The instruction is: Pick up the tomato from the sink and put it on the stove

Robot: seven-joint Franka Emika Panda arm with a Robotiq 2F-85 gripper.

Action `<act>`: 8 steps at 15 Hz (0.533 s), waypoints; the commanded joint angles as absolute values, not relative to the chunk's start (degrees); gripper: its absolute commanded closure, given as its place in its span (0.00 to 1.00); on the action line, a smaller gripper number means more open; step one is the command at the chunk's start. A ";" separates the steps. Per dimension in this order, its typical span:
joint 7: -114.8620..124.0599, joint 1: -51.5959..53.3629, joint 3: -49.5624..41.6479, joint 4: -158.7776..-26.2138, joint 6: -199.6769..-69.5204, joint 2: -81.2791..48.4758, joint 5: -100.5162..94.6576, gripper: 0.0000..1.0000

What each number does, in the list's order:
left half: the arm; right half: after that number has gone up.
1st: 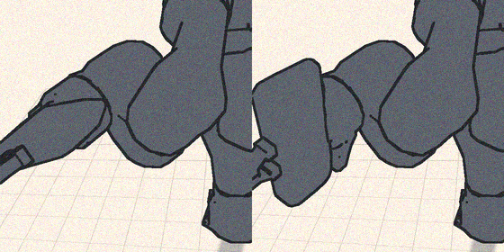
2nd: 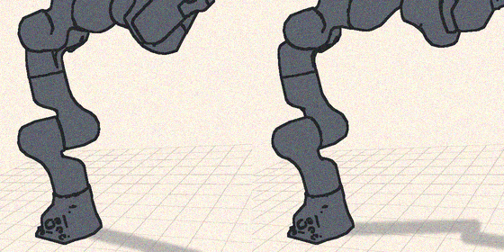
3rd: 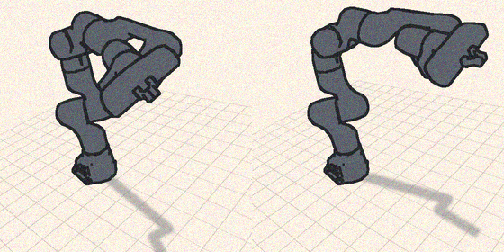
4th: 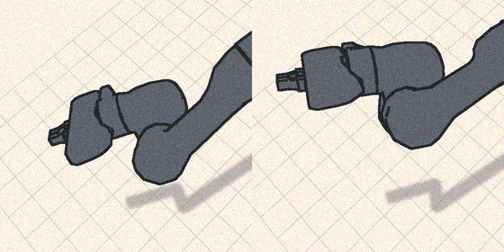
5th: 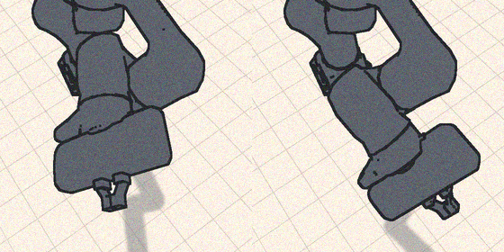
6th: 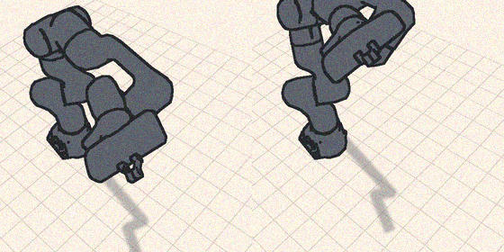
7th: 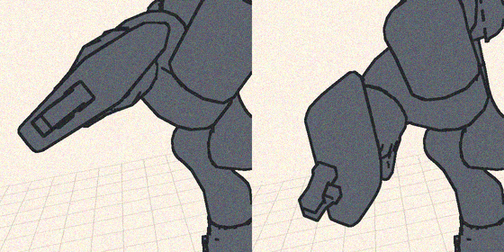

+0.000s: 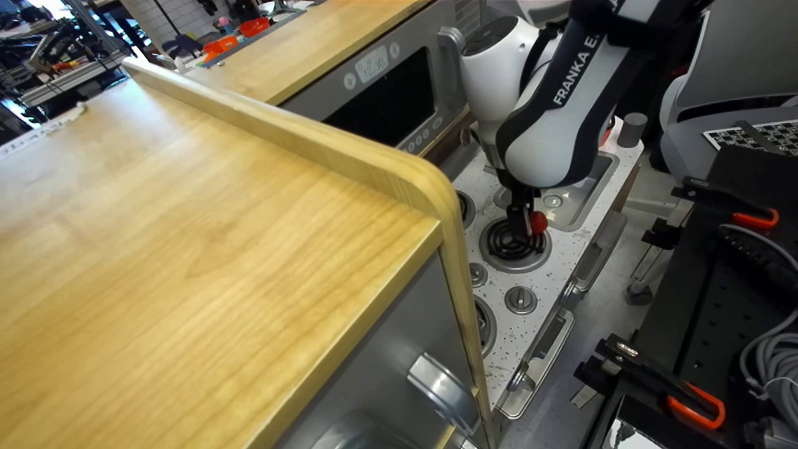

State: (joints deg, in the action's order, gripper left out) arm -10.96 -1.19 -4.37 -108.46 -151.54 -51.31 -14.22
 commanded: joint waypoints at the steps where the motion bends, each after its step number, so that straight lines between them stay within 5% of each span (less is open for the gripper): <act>1: -12.68 -4.30 -4.04 -112.10 -147.47 -44.93 -13.14 0.00; 8: -12.47 -8.70 -4.69 -120.12 -140.49 -34.09 -11.32 0.00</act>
State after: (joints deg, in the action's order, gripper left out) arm -11.23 -7.06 -4.92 -113.94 -143.36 -41.20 -13.21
